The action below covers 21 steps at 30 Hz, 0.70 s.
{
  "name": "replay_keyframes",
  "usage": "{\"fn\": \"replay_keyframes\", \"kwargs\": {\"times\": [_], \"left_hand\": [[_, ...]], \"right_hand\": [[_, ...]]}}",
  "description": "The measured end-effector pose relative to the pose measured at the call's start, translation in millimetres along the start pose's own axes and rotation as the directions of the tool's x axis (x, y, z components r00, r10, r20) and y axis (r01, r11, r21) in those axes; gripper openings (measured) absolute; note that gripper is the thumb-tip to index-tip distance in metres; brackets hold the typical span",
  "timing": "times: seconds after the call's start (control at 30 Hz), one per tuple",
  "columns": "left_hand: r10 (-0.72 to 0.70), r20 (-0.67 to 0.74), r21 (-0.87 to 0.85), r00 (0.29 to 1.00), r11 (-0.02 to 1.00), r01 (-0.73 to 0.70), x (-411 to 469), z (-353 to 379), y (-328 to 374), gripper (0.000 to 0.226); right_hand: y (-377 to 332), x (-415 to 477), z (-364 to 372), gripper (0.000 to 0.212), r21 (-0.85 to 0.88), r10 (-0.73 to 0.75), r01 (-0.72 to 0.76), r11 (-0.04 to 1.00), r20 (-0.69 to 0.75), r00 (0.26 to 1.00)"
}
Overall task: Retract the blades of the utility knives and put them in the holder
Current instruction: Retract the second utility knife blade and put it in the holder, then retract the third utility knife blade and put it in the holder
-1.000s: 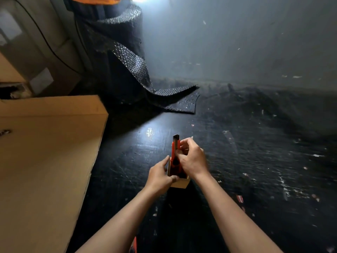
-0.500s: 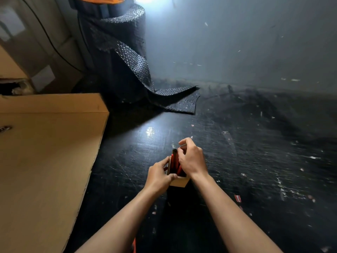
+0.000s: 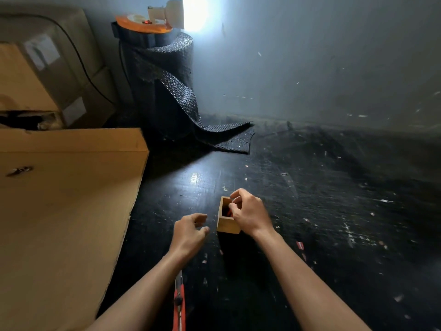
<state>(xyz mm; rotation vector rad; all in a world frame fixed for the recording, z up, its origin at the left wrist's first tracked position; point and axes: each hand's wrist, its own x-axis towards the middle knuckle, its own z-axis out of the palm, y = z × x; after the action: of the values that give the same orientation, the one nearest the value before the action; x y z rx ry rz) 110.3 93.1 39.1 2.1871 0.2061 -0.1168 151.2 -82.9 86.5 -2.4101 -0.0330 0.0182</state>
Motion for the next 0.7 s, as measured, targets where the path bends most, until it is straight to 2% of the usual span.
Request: {"fn": "replay_keyframes", "kwargs": {"times": [0.17, 0.3, 0.43, 0.53, 0.6, 0.7], "left_hand": [[-0.054, -0.055, 0.056, 0.997, 0.997, 0.057, -47.6, -13.0, -38.4, 0.029], [-0.135, -0.058, 0.099, 0.989, 0.985, 0.140, -76.2, -18.8, -67.3, 0.026], [-0.234, 0.003, 0.105, 0.972, 0.967, 0.232, -98.9, -24.1, -92.9, 0.030], [-0.301, 0.068, 0.133, 0.951, 0.948, 0.290, -116.5, -20.4, -112.8, 0.038], [-0.346, 0.107, 0.141, 0.932, 0.933, 0.330, -127.0, -15.7, -126.4, 0.036], [-0.372, 0.153, 0.149, 0.915, 0.925, 0.351, -138.3, -9.4, -139.4, 0.033]], "right_hand": [[-6.6, -50.9, 35.1, 0.016, -0.008, 0.033, -0.032, 0.999, 0.221, 0.975], [-10.8, -91.9, 75.3, 0.023, -0.077, 0.067, -0.043, 0.996, 0.354, 0.933], [-12.7, -124.8, 109.5, 0.028, -0.130, 0.127, -0.075, 0.989, 0.460, 0.879], [-10.9, -146.6, 130.6, 0.024, -0.134, 0.211, -0.164, 0.977, 0.547, 0.810], [-5.5, -162.2, 141.7, 0.024, -0.104, 0.258, -0.246, 0.964, 0.594, 0.762], [2.6, -182.8, 150.2, 0.038, -0.042, 0.289, -0.326, 0.944, 0.580, 0.762]]}}
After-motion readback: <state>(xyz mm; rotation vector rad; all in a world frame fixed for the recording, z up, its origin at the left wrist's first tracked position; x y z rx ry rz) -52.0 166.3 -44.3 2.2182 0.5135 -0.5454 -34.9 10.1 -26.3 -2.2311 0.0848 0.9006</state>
